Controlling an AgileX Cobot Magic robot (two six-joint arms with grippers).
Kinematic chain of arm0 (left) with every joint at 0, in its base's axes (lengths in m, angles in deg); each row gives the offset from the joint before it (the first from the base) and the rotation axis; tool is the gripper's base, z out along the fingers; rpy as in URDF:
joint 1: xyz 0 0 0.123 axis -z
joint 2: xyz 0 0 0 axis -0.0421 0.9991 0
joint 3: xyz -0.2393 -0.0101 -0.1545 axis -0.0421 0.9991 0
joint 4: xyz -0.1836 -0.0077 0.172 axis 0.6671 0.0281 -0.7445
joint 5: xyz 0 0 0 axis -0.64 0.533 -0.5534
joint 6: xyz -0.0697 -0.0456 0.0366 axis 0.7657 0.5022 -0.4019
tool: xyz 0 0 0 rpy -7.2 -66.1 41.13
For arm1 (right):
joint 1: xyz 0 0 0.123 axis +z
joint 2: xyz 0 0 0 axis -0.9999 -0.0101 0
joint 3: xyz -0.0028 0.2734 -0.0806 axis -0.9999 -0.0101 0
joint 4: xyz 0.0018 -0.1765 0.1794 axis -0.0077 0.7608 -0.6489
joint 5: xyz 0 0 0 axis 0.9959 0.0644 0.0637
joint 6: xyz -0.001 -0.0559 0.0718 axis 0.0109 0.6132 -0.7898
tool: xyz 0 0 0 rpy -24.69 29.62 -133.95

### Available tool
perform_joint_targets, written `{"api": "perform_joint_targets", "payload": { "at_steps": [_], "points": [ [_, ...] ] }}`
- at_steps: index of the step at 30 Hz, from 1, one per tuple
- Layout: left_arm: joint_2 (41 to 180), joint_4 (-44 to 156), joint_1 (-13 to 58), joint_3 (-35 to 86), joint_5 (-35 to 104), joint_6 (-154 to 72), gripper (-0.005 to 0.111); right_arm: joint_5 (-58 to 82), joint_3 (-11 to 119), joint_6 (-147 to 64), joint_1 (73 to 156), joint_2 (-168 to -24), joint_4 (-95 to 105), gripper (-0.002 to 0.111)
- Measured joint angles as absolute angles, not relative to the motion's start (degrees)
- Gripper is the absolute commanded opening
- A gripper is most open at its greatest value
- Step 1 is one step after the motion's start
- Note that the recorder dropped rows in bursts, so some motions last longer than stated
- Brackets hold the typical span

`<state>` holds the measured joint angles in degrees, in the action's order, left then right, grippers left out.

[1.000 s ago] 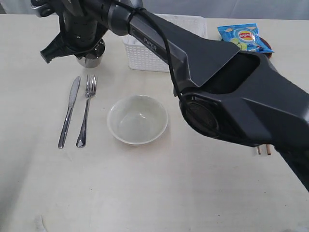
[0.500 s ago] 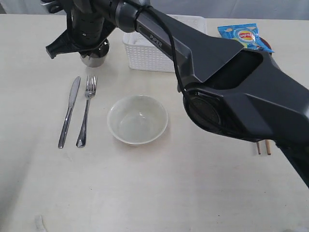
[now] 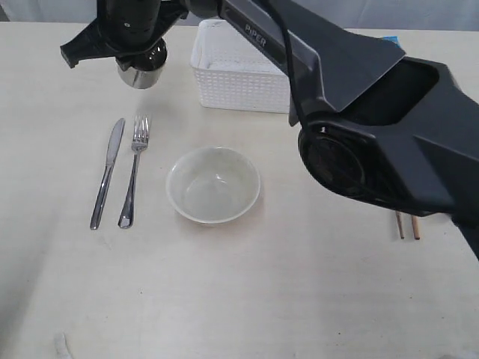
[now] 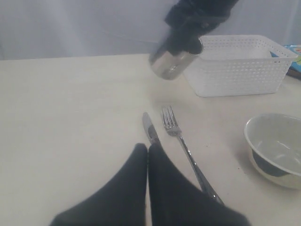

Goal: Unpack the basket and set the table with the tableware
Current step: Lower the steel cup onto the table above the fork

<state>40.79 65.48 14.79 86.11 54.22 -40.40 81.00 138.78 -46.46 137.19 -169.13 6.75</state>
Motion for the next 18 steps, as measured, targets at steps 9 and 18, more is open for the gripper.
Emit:
{"api": "perform_joint_targets", "payload": {
  "at_steps": [9, 18],
  "points": [
    [40.79, 65.48, 14.79, 86.11, 54.22, -40.40, 0.000, 78.30, 138.78, -44.05, 137.19, -168.77, 4.80, -0.001],
    [40.79, 65.48, 14.79, 86.11, 54.22, -40.40, 0.000, 73.70, 138.78, -43.83, 137.19, -174.15, 5.25, -0.001]
  ]
}}
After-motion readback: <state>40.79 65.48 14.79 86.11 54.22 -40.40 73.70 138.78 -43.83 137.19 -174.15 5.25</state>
